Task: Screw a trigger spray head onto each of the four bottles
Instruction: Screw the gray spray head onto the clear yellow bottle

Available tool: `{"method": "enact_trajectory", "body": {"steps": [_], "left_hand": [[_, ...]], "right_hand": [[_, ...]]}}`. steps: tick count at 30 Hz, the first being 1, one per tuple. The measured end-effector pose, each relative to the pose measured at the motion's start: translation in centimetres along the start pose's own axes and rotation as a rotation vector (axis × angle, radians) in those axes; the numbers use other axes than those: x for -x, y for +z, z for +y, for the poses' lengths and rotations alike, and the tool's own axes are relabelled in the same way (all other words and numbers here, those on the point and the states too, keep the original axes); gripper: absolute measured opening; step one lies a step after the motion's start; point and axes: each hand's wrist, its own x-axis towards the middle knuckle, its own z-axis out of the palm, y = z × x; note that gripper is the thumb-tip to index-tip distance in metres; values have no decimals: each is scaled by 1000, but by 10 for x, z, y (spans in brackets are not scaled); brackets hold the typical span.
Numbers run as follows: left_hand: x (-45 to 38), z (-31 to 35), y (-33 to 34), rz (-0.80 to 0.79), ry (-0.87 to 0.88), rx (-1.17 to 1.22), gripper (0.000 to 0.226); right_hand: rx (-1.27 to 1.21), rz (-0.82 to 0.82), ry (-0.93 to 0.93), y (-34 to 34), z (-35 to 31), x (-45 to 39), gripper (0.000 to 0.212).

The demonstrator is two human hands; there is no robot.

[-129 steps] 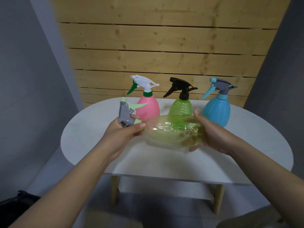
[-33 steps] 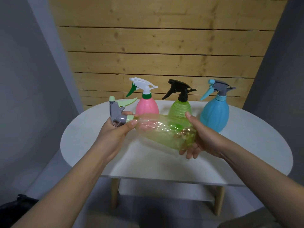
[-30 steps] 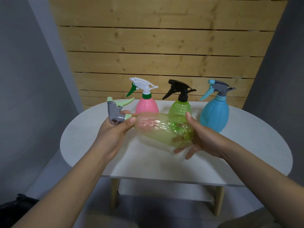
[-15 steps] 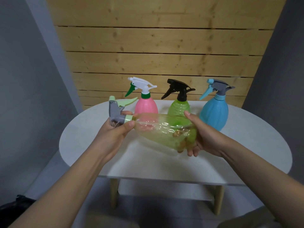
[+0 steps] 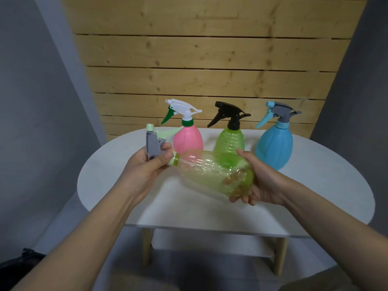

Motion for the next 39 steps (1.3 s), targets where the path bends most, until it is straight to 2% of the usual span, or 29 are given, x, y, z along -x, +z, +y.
{"method": "enact_trajectory", "body": {"steps": [3, 7, 11, 15, 17, 19, 21, 23, 27, 29, 32, 34, 36, 37, 39], "left_hand": [[3, -1, 2, -43, -43, -42, 13], [-1, -2, 0, 39, -38, -55, 34], [-1, -3, 3, 119, -36, -9, 14], [-2, -4, 3, 178, -49, 63, 12], [-3, -4, 1, 173, -43, 74, 12], [-2, -4, 1, 135, -40, 62, 24], [-3, -7, 1, 97, -35, 71, 47], [-3, -8, 0, 83, -35, 104, 57], [-2, -9, 1, 53, -54, 129, 41], [-2, -8, 1, 56, -39, 121, 53], [-2, -8, 0, 56, -4, 128, 63], [-4, -7, -3, 48, 0, 118, 53], [-4, -4, -5, 48, 24, 88, 28], [-4, -2, -5, 59, 42, 84, 24], [-5, 2, -6, 61, 77, 124, 32]], "right_hand": [[19, 13, -43, 0, 0, -1, 81], [27, 23, -104, 4, -1, 1, 73], [63, 59, -224, 7, -3, 3, 69], [195, 126, -457, 6, -5, 9, 79], [254, 167, -507, 5, -7, 11, 82], [265, 191, -484, 5, -8, 12, 77], [253, 171, -433, 7, -8, 12, 66], [240, 164, -386, 8, -7, 11, 57], [176, 193, -333, 7, -6, 6, 58], [134, 194, -312, 8, -4, 5, 51], [98, 164, -287, 10, -2, 3, 54], [72, 126, -279, 10, -2, 2, 57], [56, 93, -262, 12, -3, 2, 60], [36, 65, -255, 14, -3, 1, 60], [-22, -19, -258, 20, -3, -2, 57]]}}
